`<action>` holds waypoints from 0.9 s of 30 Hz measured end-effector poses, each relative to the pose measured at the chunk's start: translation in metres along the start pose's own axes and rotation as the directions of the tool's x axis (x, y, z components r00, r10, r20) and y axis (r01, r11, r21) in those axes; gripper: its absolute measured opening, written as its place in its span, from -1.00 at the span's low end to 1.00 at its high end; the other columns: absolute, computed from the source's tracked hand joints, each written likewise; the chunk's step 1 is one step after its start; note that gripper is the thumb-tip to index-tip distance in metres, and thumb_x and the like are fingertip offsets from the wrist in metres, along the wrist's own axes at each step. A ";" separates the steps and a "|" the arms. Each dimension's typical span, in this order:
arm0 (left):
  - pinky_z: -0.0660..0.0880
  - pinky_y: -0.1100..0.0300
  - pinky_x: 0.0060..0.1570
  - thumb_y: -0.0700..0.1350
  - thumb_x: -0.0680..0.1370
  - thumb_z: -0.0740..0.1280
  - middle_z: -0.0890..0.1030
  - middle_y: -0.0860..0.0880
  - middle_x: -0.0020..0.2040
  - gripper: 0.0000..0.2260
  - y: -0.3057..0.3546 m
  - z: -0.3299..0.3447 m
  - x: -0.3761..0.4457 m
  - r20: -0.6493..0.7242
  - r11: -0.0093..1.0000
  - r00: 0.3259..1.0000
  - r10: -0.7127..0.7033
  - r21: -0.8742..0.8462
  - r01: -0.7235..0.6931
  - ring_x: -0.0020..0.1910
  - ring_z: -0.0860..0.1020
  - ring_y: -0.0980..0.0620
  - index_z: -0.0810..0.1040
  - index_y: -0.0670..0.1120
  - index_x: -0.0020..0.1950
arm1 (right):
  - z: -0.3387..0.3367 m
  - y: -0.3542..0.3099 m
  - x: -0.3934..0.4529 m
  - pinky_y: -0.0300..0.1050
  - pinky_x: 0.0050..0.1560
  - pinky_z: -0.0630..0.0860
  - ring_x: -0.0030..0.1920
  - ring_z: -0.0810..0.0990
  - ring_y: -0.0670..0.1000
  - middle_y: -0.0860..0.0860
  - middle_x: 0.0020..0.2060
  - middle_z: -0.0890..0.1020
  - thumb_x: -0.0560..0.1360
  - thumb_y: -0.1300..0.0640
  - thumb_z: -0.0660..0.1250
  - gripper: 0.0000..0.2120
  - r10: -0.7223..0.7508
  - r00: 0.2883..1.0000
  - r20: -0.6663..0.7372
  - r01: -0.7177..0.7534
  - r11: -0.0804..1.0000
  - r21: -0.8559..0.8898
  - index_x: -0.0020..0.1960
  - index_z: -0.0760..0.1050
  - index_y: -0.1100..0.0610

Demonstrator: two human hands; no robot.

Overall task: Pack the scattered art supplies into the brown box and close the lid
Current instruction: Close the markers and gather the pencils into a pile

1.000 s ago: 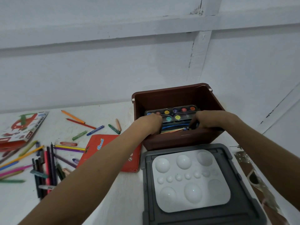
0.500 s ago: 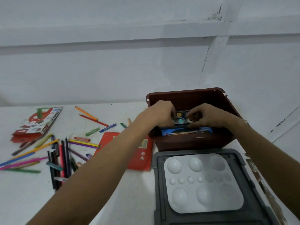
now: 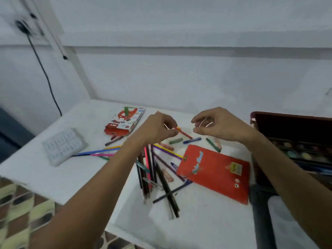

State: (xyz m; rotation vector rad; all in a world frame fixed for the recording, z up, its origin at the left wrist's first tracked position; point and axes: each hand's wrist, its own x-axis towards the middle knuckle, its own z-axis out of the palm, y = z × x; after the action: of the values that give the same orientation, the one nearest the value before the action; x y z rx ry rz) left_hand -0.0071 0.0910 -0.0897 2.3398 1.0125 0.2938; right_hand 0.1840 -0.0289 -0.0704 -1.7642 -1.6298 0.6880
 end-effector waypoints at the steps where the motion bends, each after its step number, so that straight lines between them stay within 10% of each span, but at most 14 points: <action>1: 0.52 0.22 -0.12 0.03 0.44 0.45 0.64 0.11 -0.11 -0.88 -0.023 -0.011 -0.007 -0.011 0.999 0.999 -0.033 -0.016 0.033 -0.17 0.60 0.15 0.63 0.06 -0.06 | 0.018 -0.009 0.013 -0.28 -0.07 0.56 -0.15 0.63 -0.13 -0.08 -0.12 0.67 0.40 0.07 0.48 -0.79 -0.009 1.000 0.012 0.009 1.000 0.012 0.03 0.63 0.03; 8: 0.47 0.23 -0.03 -0.07 0.46 0.42 0.65 0.08 -0.08 -0.93 -0.191 -0.099 -0.053 -0.143 0.971 0.960 -0.240 -0.051 0.235 -0.12 0.58 0.10 0.65 0.01 -0.08 | 0.168 -0.072 0.108 -0.10 -0.12 0.59 -0.24 0.64 -0.09 -0.05 -0.19 0.66 0.39 0.12 0.48 -0.84 -0.020 0.993 0.119 0.009 0.995 0.095 -0.03 0.63 0.05; 15: 0.38 0.01 0.23 -0.16 0.43 0.38 0.26 -0.12 0.41 -0.31 -0.355 -0.169 -0.104 0.031 0.779 0.882 -0.471 0.483 0.399 0.32 0.33 -0.18 0.19 0.10 0.50 | 0.314 -0.137 0.183 -0.35 -0.12 0.44 -0.06 0.57 -0.06 -0.06 0.06 0.57 0.41 0.12 0.46 -0.67 -0.073 0.974 0.216 0.072 0.997 0.011 0.16 0.55 0.02; 20: 0.32 -0.02 0.34 -0.11 0.39 0.44 0.18 -0.03 0.51 -0.23 -0.410 -0.169 -0.130 0.112 0.855 0.933 -0.343 0.447 0.261 0.42 0.25 -0.09 0.15 0.17 0.51 | 0.374 -0.155 0.205 -0.06 0.33 0.26 0.31 0.32 0.12 0.08 0.31 0.43 0.46 0.01 0.39 -0.42 -0.036 0.956 0.290 0.108 0.966 -0.235 0.42 0.31 0.05; 27: 0.39 0.16 0.18 -0.02 0.49 0.42 0.54 -0.04 0.25 -0.65 -0.419 -0.164 -0.140 -0.069 0.952 0.997 -0.024 0.302 0.044 0.20 0.51 -0.05 0.57 -0.02 0.27 | 0.386 -0.151 0.223 -0.06 0.25 0.37 0.20 0.49 0.11 0.10 0.17 0.57 0.40 0.09 0.45 -0.58 -0.024 0.986 0.168 0.056 0.980 -0.191 0.24 0.52 0.11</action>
State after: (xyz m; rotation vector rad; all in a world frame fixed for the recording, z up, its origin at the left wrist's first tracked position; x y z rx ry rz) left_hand -0.4215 0.2891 -0.1959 2.5981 1.2009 0.2138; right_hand -0.1806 0.2368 -0.2042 -1.8469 -1.8958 0.6905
